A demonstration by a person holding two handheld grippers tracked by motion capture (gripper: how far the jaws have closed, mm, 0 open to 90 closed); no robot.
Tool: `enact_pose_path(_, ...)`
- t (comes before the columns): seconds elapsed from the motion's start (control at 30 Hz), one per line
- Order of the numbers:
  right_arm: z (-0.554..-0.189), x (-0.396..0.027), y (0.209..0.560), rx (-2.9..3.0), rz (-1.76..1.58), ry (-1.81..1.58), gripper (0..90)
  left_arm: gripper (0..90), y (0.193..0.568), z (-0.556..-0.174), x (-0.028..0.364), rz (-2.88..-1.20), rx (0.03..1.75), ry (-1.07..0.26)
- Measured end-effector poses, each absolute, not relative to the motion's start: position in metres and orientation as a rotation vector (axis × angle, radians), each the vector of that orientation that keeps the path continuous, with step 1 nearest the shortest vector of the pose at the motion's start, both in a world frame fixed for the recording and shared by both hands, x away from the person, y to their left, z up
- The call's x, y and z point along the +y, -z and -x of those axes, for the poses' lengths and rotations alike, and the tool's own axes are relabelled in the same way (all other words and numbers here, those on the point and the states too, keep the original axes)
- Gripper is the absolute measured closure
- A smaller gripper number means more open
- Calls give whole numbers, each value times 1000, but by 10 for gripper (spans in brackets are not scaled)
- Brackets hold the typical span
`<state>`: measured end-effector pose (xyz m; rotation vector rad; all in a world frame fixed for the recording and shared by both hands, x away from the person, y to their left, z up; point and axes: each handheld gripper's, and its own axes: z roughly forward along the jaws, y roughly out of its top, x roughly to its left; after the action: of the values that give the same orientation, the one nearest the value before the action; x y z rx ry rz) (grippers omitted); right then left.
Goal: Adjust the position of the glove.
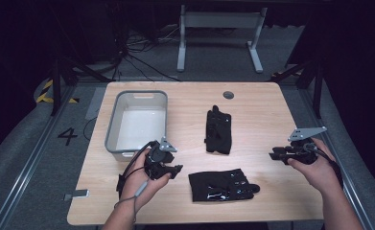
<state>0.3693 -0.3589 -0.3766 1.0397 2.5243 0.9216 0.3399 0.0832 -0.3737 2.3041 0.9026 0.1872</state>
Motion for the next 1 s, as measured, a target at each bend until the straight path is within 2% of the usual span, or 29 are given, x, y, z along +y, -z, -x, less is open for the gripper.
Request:
enact_pose_path(0.17, -368, -357, 375, 2536, -1029, -928, 691, 568, 372, -335, 79, -2310, 876, -167)
enact_pose_path(0.37, -364, -349, 374, 2596, -971, -926, 689, 662, 372, -330, 71, -2341, 813, -129)
enact_pose_path(0.47, -361, -343, 373, 2614, -942, -941, 687, 672, 370, -328, 67, -2342, 782, -118)
enact_pose_path(1.0, -371, -304, 378, 2674, -856, -997, 684, 653, 373, -330, 54, -2319, 806, -156)
